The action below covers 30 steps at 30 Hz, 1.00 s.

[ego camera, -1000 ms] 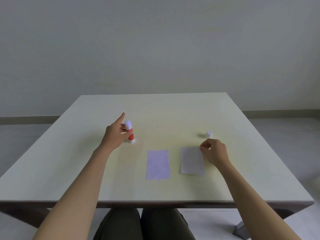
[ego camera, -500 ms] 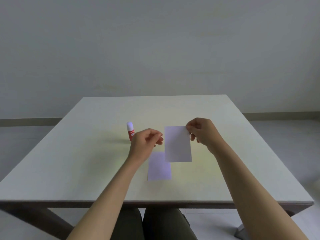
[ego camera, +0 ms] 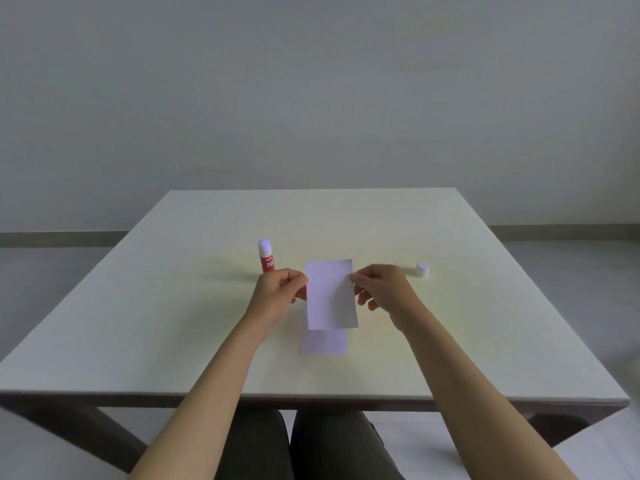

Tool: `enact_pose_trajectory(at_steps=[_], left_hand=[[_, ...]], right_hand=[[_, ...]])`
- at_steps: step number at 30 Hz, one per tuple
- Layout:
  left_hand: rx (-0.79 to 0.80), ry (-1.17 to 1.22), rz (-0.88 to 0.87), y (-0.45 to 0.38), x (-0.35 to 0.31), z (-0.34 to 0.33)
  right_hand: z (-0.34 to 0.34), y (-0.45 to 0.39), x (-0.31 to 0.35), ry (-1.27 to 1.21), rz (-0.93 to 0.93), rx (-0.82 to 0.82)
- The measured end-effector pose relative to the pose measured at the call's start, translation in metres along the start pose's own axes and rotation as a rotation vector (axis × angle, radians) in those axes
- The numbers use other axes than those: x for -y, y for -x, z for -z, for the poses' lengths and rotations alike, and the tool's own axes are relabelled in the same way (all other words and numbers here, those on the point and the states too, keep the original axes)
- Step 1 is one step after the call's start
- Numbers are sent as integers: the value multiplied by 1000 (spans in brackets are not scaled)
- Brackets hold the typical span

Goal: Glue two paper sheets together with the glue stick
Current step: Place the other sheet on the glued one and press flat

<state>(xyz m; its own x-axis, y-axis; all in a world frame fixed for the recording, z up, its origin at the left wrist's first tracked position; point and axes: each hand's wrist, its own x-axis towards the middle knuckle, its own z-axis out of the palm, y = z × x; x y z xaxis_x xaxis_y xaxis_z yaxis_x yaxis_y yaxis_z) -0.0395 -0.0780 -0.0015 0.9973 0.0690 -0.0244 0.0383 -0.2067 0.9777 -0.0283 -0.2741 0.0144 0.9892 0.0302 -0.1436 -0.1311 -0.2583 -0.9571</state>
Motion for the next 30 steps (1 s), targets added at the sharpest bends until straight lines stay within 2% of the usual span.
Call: enact_pose_trajectory(at_steps=[5, 13, 30], left_hand=[[14, -80, 42, -1, 16, 4], [53, -299, 42, -2, 32, 10], [39, -409, 11, -5, 38, 7]], right_hand=[[-8, 5, -19, 84, -78, 117], [-18, 1, -29, 139, -165, 109], [-25, -2, -35, 294, -93, 20]])
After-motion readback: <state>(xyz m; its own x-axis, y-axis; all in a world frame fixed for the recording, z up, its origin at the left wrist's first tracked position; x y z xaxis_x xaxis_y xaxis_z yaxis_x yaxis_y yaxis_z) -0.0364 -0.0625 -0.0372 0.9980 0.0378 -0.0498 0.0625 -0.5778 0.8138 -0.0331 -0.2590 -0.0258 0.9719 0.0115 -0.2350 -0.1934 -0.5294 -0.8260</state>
